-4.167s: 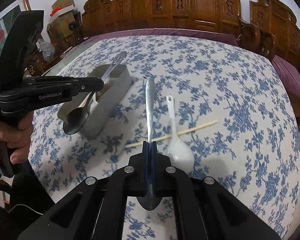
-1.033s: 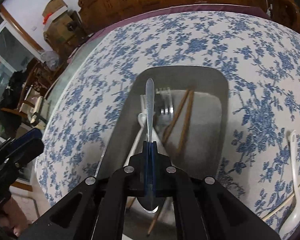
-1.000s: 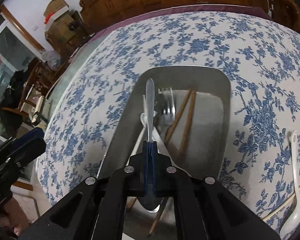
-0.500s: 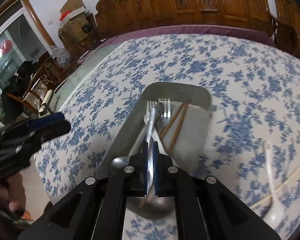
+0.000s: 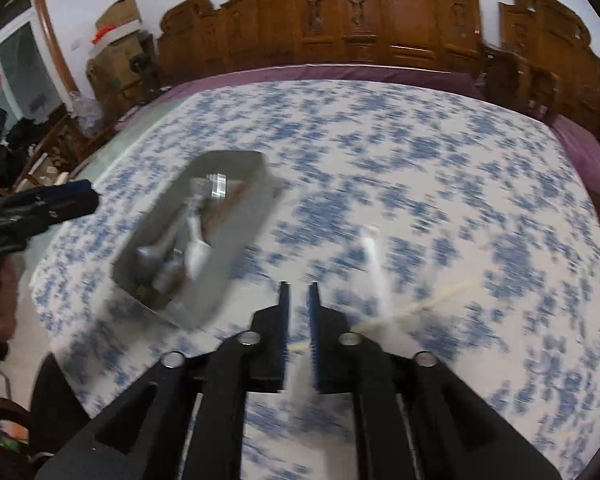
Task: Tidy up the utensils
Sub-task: 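Move both open tools toward the white spoon and chopstick on the cloth, then grasp the white plastic spoon by its handle with the right tool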
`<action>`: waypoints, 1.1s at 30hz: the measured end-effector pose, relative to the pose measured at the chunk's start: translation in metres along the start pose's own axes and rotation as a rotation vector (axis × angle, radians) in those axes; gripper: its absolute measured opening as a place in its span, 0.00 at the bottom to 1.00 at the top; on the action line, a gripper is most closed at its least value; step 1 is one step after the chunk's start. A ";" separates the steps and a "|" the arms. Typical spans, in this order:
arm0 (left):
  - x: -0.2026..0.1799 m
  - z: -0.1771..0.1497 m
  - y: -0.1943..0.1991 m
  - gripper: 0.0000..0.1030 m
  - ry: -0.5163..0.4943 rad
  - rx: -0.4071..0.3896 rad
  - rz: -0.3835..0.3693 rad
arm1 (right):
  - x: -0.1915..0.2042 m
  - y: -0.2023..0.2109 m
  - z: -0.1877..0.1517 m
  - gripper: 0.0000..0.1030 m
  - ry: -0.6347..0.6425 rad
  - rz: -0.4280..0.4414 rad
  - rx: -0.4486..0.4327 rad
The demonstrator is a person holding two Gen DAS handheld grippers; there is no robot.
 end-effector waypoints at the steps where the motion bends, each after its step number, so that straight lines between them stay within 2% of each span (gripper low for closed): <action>1: -0.004 0.000 -0.001 0.71 -0.003 0.001 -0.009 | -0.008 0.001 -0.003 0.18 0.007 -0.017 0.006; 3: -0.013 -0.002 -0.005 0.72 -0.011 0.009 -0.023 | -0.020 0.000 -0.009 0.18 0.019 -0.042 0.021; 5: -0.023 -0.004 -0.009 0.78 -0.019 0.015 -0.033 | -0.032 -0.003 -0.013 0.18 0.018 -0.050 0.048; 11: -0.045 -0.009 -0.017 0.78 -0.044 0.036 -0.052 | -0.049 -0.027 -0.021 0.20 0.032 -0.057 0.129; 23: -0.072 -0.019 -0.027 0.78 -0.085 0.074 -0.068 | -0.044 -0.072 -0.018 0.23 0.110 -0.053 0.276; 28: -0.079 -0.018 -0.029 0.78 -0.094 0.080 -0.068 | -0.041 -0.073 -0.019 0.20 0.133 -0.060 0.297; 29: -0.080 -0.018 -0.030 0.78 -0.096 0.082 -0.066 | -0.041 -0.072 -0.019 0.14 0.133 -0.057 0.298; 30: -0.082 -0.018 -0.030 0.78 -0.099 0.083 -0.066 | -0.042 -0.071 -0.019 0.11 0.133 -0.053 0.294; 33: -0.085 -0.018 -0.032 0.78 -0.103 0.088 -0.063 | -0.043 -0.063 -0.018 0.10 0.125 -0.046 0.261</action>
Point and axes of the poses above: each gripper's, at about its wrist camera, not at the fingertips, and y roughly against the way its jaws point, x to its left, z to its top, the point moved 1 cm from there along -y, roughly the way its jaws point, and after that the axes turned 7 degrees about -x, right-handed, at the moved point
